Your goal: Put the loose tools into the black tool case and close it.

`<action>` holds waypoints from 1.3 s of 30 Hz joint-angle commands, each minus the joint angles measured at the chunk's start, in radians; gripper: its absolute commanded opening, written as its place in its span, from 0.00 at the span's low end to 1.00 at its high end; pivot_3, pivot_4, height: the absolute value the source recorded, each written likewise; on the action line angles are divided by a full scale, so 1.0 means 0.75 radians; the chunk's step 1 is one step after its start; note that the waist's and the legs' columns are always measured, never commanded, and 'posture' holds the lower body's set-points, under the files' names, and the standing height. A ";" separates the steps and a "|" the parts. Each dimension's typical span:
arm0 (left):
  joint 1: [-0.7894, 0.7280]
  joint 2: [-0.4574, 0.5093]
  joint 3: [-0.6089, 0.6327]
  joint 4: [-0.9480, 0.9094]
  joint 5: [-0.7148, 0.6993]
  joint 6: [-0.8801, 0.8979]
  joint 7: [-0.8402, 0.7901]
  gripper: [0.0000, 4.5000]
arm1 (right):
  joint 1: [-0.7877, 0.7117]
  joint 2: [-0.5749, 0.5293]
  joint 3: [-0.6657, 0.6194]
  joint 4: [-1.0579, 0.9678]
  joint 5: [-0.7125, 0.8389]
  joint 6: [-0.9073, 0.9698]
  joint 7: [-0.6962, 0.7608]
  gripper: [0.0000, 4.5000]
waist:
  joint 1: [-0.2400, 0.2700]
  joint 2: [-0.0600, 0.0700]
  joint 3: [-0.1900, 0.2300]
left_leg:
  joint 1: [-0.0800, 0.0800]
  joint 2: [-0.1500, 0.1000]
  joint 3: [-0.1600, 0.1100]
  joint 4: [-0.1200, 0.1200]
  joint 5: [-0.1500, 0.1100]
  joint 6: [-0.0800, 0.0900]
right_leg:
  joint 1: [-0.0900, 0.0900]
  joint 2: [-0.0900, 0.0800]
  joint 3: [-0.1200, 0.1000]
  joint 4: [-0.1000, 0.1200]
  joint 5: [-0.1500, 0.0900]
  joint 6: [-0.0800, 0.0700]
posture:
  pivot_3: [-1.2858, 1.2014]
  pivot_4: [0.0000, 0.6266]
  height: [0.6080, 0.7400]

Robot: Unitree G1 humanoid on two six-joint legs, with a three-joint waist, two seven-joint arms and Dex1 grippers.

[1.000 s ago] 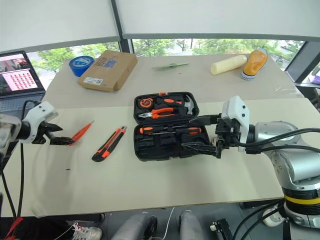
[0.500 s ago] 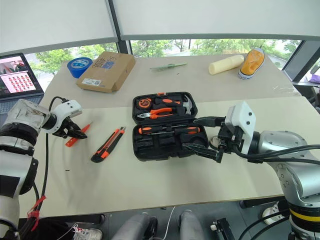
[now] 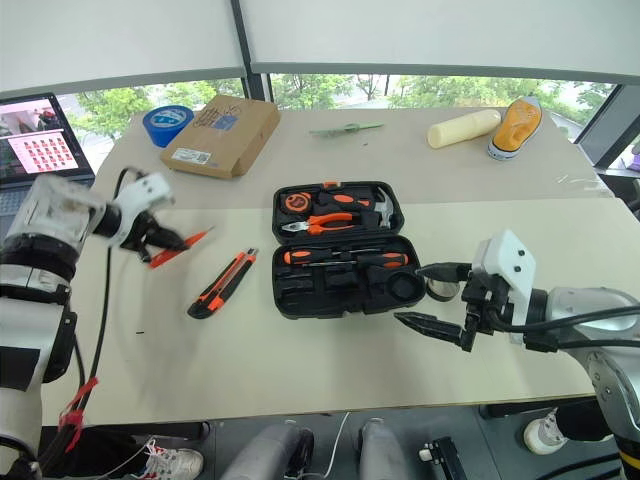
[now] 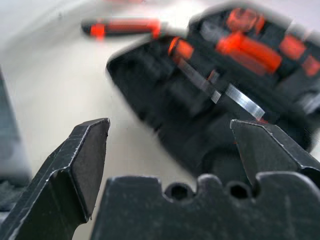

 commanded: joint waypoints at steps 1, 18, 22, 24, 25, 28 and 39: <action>-0.010 -0.094 -0.015 -0.430 -0.104 0.135 -0.091 0.08 | 0.034 -0.012 -0.078 -0.037 -0.022 -0.036 -0.027 1.00 | 0.002 0.000 0.000 | 0.000 -0.001 0.001 0.002 -0.001 0.002 | 0.001 -0.002 0.000 -0.001 0.001 0.001 | 0.52 0.24 0.96; 0.006 -0.390 -0.382 -0.735 -0.100 0.560 -0.073 0.08 | 0.122 0.103 -0.069 -0.113 -0.027 -0.044 -0.177 1.00 | -0.014 0.000 0.000 | 0.003 -0.001 0.009 0.003 -0.004 0.006 | 0.000 0.001 0.005 -0.003 0.003 0.005 | 0.52 0.24 0.96; 0.006 -0.424 -0.424 -0.695 -0.071 0.510 -0.027 0.08 | 0.119 0.110 -0.074 -0.108 -0.022 -0.047 -0.186 1.00 | -0.014 0.000 0.000 | 0.003 0.000 0.009 0.004 -0.004 0.006 | 0.000 0.000 0.005 -0.004 0.003 0.005 | 0.52 0.24 0.96; 0.004 -0.440 -0.442 -0.673 -0.057 0.476 -0.004 0.08 | 0.121 0.114 -0.069 -0.107 -0.026 -0.054 -0.193 1.00 | -0.014 0.000 0.000 | 0.003 0.000 0.009 0.004 -0.004 0.006 | 0.000 0.000 0.006 -0.004 0.003 0.005 | 0.52 0.24 0.96; 0.003 -0.449 -0.453 -0.659 -0.051 0.461 0.001 0.08 | 0.121 0.117 -0.066 -0.107 -0.027 -0.055 -0.198 1.00 | -0.014 0.000 0.000 | 0.003 -0.001 0.009 0.004 -0.004 0.006 | 0.000 -0.001 0.006 -0.004 0.003 0.005 | 0.52 0.24 0.96; -0.012 -0.490 -0.475 -0.589 -0.035 0.426 0.028 0.08 | 0.125 0.130 -0.055 -0.113 -0.033 -0.062 -0.210 1.00 | -0.013 0.000 0.000 | 0.003 0.000 0.009 0.003 -0.004 0.005 | 0.000 -0.002 0.006 -0.004 0.003 0.005 | 0.52 0.24 0.96; -0.042 -0.514 -0.462 -0.458 -0.004 0.418 0.082 0.08 | 0.151 0.156 -0.045 -0.127 -0.048 -0.084 -0.227 1.00 | -0.014 0.000 0.000 | 0.004 -0.001 0.009 0.004 -0.004 0.006 | 0.001 -0.001 0.005 -0.004 0.003 0.005 | 0.52 0.24 0.96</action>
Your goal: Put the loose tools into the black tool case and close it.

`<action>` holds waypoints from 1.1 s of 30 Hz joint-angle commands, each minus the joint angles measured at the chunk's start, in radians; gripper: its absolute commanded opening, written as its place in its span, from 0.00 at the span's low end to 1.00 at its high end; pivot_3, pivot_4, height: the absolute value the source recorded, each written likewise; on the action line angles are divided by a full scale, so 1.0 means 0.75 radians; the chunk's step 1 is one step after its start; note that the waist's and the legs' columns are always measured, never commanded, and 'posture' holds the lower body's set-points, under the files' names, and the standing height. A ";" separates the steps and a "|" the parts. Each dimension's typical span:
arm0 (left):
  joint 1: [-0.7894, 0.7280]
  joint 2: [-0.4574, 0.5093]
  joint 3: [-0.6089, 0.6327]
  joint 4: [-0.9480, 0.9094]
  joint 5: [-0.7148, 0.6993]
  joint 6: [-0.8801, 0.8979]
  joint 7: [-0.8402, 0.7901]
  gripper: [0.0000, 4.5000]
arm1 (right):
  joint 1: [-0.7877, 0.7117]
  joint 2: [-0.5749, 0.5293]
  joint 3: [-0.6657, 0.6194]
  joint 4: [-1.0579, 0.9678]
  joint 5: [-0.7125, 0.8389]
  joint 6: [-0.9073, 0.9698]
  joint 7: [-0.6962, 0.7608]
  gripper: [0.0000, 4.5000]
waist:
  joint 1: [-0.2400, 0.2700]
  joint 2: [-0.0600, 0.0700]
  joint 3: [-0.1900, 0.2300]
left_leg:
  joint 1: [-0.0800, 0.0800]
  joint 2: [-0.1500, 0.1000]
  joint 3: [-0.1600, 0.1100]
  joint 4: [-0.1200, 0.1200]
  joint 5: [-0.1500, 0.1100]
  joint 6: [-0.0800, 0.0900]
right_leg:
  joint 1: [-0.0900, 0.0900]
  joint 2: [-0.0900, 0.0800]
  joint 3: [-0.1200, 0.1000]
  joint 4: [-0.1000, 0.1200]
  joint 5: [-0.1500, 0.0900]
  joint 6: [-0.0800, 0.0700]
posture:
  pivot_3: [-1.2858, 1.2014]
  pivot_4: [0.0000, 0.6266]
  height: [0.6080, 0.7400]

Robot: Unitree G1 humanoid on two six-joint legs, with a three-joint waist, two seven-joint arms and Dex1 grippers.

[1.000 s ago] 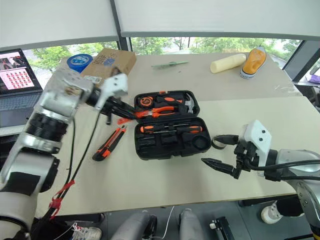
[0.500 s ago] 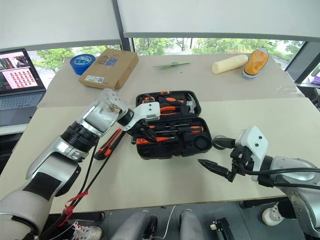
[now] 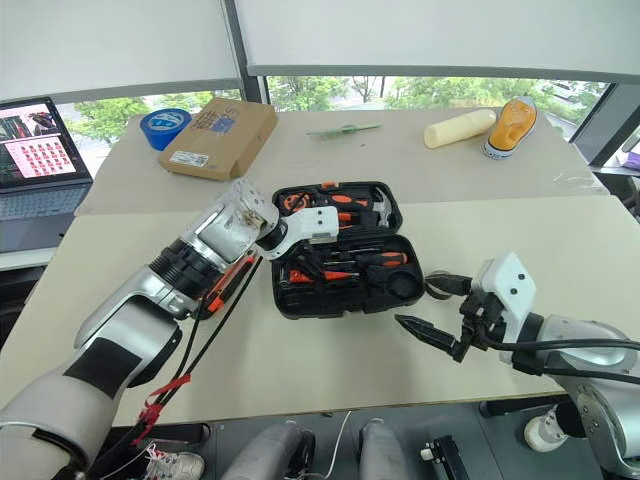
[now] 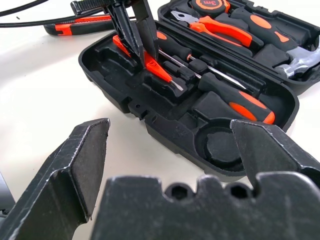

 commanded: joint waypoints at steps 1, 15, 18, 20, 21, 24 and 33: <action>-0.011 0.016 0.000 0.020 0.024 0.010 0.007 0.08 | 0.002 0.006 -0.021 -0.040 -0.003 -0.038 -0.016 1.00 | -0.001 0.000 0.000 | 0.000 0.000 0.000 0.000 0.000 0.000 | 0.000 0.000 0.000 0.000 0.000 0.000 | 0.52 0.24 0.96; 0.030 0.023 0.007 -0.008 0.012 -0.022 0.029 0.30 | -0.043 0.003 0.002 -0.012 -0.001 -0.044 -0.012 1.00 | -0.002 0.000 0.000 | 0.000 0.000 0.000 0.000 0.000 0.000 | 0.000 0.000 0.000 0.001 0.000 0.000 | 0.52 0.24 0.96; 0.017 0.098 0.056 -0.109 -0.028 -0.007 -0.033 0.54 | -0.030 0.006 0.003 -0.023 0.003 -0.037 -0.015 1.00 | -0.003 0.000 0.000 | 0.000 0.000 0.000 0.000 0.000 0.000 | -0.001 0.000 0.000 0.001 0.000 0.000 | 0.52 0.24 0.96; 0.011 0.167 0.117 -0.201 -0.084 0.021 -0.089 0.71 | -0.025 0.007 0.001 -0.027 0.011 -0.030 -0.015 1.00 | -0.005 0.000 0.000 | -0.001 0.000 0.000 0.000 0.000 0.000 | -0.002 0.000 0.001 0.001 0.000 0.000 | 0.52 0.24 0.96; 0.015 0.202 0.146 -0.250 -0.118 0.043 -0.120 0.79 | -0.024 0.007 0.000 -0.027 0.015 -0.027 -0.015 1.00 | -0.007 0.000 0.000 | -0.001 0.000 0.000 0.000 0.000 -0.001 | -0.002 0.000 0.001 0.002 0.000 0.000 | 0.52 0.24 0.96; 0.067 0.283 0.247 -0.377 -0.224 0.066 -0.159 0.87 | -0.021 0.005 -0.004 -0.018 0.016 -0.028 -0.012 1.00 | -0.009 0.001 0.000 | 0.000 0.001 0.000 -0.002 0.000 -0.001 | -0.003 -0.002 0.001 0.001 0.000 0.000 | 0.52 0.24 0.96; 0.435 0.196 0.553 -0.363 -0.428 -0.394 -0.012 0.47 | -0.066 -0.006 0.008 0.032 0.017 -0.023 -0.001 1.00 | 0.003 0.001 -0.001 | 0.004 0.000 0.000 -0.001 0.001 -0.001 | 0.001 -0.002 0.000 0.000 0.000 0.000 | 0.52 0.24 0.96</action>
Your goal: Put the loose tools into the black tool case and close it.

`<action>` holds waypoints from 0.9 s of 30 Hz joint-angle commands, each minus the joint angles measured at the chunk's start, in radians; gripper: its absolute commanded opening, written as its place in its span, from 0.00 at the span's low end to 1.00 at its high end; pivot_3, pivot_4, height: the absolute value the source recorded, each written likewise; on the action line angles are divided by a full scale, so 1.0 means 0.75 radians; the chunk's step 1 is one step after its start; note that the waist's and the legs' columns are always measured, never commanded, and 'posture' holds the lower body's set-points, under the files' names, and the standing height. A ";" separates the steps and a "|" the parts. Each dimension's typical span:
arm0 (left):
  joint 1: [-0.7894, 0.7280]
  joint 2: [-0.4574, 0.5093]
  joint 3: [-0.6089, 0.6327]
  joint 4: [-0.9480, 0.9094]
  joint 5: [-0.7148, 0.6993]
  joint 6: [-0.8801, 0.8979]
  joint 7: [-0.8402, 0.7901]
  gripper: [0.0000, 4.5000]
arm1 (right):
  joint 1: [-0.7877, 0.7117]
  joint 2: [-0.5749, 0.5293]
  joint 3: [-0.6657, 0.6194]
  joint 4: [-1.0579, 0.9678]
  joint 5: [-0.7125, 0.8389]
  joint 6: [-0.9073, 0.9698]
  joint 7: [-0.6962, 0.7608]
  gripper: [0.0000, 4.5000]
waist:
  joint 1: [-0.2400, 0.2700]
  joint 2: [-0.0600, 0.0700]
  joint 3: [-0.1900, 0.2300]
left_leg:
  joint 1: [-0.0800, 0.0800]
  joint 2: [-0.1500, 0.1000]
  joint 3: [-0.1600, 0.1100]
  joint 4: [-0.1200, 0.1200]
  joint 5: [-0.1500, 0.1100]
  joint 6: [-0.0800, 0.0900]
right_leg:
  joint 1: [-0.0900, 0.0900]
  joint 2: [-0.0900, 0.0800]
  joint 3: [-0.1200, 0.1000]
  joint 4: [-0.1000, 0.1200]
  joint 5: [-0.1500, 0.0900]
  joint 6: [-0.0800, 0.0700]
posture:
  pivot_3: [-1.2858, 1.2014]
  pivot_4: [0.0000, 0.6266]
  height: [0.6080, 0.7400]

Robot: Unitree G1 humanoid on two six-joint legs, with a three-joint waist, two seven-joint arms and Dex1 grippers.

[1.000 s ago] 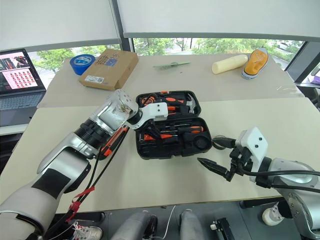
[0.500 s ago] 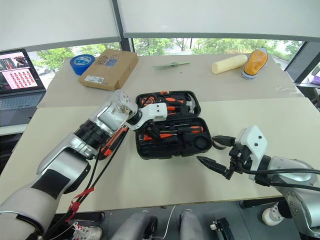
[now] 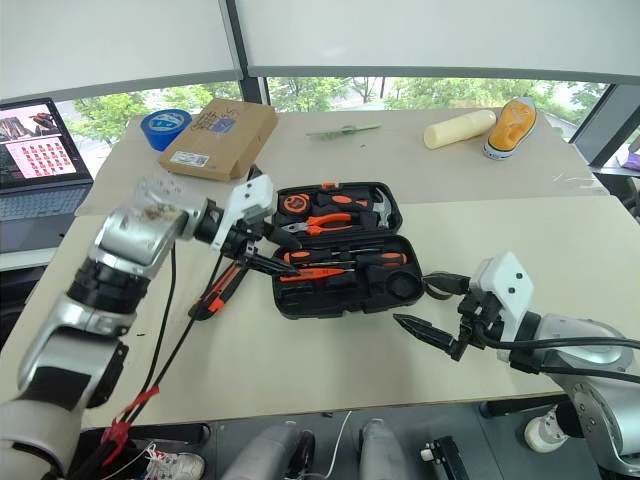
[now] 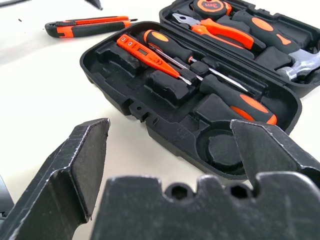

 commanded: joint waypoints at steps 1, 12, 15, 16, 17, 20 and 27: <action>0.078 -0.092 0.113 0.075 -0.072 -0.273 0.086 0.39 | -0.047 -0.009 -0.006 0.011 0.014 -0.009 -0.003 1.00 | 0.005 0.000 0.000 | 0.000 0.000 0.000 0.000 0.000 0.000 | 0.000 0.000 0.000 0.000 0.000 0.000 | 0.52 0.24 0.96; 0.179 -0.207 0.093 0.351 0.046 -0.699 0.263 0.01 | -0.099 -0.024 0.005 0.047 -0.003 -0.001 -0.013 1.00 | 0.007 0.000 0.000 | -0.001 0.000 0.000 0.000 0.000 0.000 | 0.000 -0.003 0.000 -0.001 0.000 0.000 | 0.52 0.24 0.96; 0.162 -0.223 0.092 0.408 0.049 -0.719 0.265 0.01 | -0.102 -0.029 0.008 0.054 -0.010 -0.002 -0.011 1.00 | 0.008 0.000 0.000 | -0.001 0.000 0.000 0.000 0.000 0.000 | 0.000 -0.003 0.000 -0.001 0.000 0.000 | 0.52 0.24 0.96; 0.154 -0.228 0.088 0.435 0.059 -0.737 0.272 0.01 | -0.103 -0.029 0.009 0.055 -0.010 -0.003 -0.011 1.00 | 0.008 0.000 0.000 | 0.000 0.000 0.000 0.000 0.000 0.000 | 0.000 -0.003 0.000 -0.001 0.000 0.000 | 0.52 0.24 0.96; 0.146 -0.232 0.085 0.454 0.066 -0.755 0.275 0.01 | -0.104 -0.029 0.010 0.056 -0.012 -0.003 -0.012 1.00 | 0.008 0.000 0.000 | 0.000 0.000 0.000 0.000 0.000 0.000 | 0.000 -0.003 0.000 -0.001 0.000 0.000 | 0.52 0.24 0.96; 0.120 -0.239 0.077 0.487 0.077 -0.753 0.281 0.01 | -0.122 -0.016 0.007 0.066 -0.009 0.007 -0.039 1.00 | 0.007 0.000 0.000 | 0.000 0.000 0.000 0.000 0.000 0.000 | 0.000 -0.003 0.000 -0.001 0.000 0.000 | 0.52 0.24 0.96; 0.127 -0.241 0.023 0.590 0.174 -0.861 0.319 0.01 | -0.126 -0.012 -0.003 0.061 0.009 0.015 -0.060 1.00 | 0.007 0.000 0.000 | 0.000 0.000 0.000 0.000 0.000 0.000 | 0.001 -0.003 0.000 -0.001 0.000 0.000 | 0.52 0.24 0.96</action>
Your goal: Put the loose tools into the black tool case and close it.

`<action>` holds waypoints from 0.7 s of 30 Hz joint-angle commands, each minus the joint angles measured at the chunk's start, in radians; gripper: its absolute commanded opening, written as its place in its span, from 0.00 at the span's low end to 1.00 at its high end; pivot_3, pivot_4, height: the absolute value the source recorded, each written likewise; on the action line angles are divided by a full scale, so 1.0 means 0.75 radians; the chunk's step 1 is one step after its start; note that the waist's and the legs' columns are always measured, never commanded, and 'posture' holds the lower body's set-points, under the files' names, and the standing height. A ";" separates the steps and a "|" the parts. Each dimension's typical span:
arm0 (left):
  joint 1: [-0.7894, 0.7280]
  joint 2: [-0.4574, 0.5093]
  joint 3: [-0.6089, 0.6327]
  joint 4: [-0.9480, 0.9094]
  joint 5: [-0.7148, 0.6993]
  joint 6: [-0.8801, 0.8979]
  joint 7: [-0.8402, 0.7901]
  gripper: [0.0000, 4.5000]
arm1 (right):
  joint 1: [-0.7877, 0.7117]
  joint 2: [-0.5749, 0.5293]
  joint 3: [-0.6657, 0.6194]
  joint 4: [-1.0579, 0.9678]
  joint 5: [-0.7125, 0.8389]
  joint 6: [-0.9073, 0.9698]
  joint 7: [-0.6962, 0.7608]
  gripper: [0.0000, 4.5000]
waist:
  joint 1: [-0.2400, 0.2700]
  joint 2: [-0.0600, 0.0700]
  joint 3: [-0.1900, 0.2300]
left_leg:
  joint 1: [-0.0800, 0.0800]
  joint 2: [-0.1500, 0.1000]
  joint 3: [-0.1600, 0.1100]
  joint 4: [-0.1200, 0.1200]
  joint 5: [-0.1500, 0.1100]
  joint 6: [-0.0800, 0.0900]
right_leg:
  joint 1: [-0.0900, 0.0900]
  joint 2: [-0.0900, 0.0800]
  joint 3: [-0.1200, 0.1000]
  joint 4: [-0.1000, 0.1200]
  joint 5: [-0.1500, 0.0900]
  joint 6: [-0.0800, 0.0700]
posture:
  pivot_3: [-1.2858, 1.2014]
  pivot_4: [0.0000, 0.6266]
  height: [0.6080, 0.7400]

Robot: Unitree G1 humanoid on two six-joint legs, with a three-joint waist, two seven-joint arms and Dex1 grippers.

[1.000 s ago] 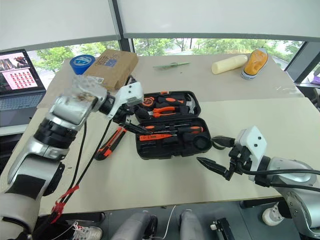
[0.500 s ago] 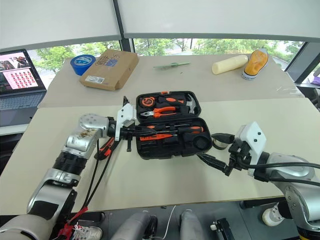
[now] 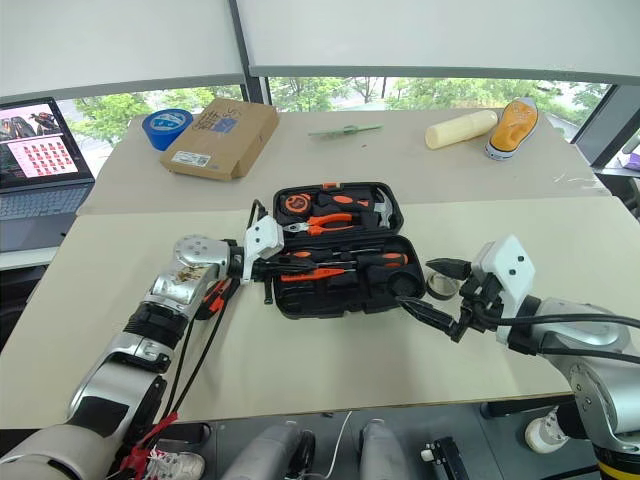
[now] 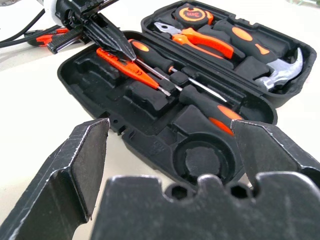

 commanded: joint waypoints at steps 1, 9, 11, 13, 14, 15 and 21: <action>-0.001 -0.004 -0.035 0.063 0.065 -0.074 0.034 0.01 | -0.012 -0.002 -0.040 -0.024 0.023 0.004 -0.015 1.00 | 0.000 0.000 0.000 | 0.001 0.000 0.000 0.000 0.000 0.000 | 0.000 0.000 0.000 0.000 0.000 0.000 | 0.52 0.24 0.96; 0.036 0.000 -0.059 0.061 0.090 -0.120 0.029 0.01 | -0.008 0.002 -0.033 -0.023 0.026 0.001 -0.023 1.00 | 0.002 0.000 0.000 | 0.008 0.000 0.000 -0.001 -0.001 0.002 | 0.009 0.000 -0.001 -0.003 0.000 0.000 | 0.52 0.24 0.96; 0.038 -0.002 -0.061 0.059 0.091 -0.122 0.031 0.01 | -0.008 0.004 -0.030 -0.022 0.026 0.000 -0.024 1.00 | 0.002 0.000 0.000 | 0.012 0.001 0.000 -0.002 -0.003 0.005 | 0.013 0.000 -0.001 -0.004 0.000 0.000 | 0.52 0.24 0.96; 0.046 0.000 -0.071 0.053 0.098 -0.134 0.025 0.01 | -0.012 0.006 -0.025 -0.018 0.024 -0.001 -0.024 1.00 | 0.002 0.000 0.000 | 0.014 0.001 0.000 -0.003 -0.004 0.007 | 0.016 0.000 -0.001 -0.005 0.000 0.000 | 0.52 0.24 0.96; 0.052 0.002 -0.079 0.053 0.107 -0.146 0.025 0.01 | -0.015 0.006 -0.024 -0.015 0.024 -0.001 -0.023 1.00 | 0.003 0.000 0.000 | 0.015 0.001 0.000 -0.004 -0.005 0.007 | 0.017 0.000 -0.001 -0.006 0.000 0.000 | 0.52 0.24 0.96; 0.056 0.005 -0.088 0.056 0.118 -0.155 0.025 0.01 | -0.019 0.007 -0.023 -0.011 0.024 -0.001 -0.023 1.00 | 0.003 0.000 0.000 | 0.016 0.001 0.000 -0.004 -0.005 0.007 | 0.017 0.000 -0.001 -0.006 0.000 0.000 | 0.52 0.24 0.96; 0.028 0.004 -0.149 0.141 0.220 -0.219 0.084 0.01 | -0.024 0.010 -0.025 -0.003 0.026 -0.005 -0.022 1.00 | 0.009 0.001 -0.001 | 0.018 0.001 0.000 -0.004 -0.005 0.007 | 0.020 0.000 -0.001 -0.007 0.000 0.000 | 0.52 0.24 0.96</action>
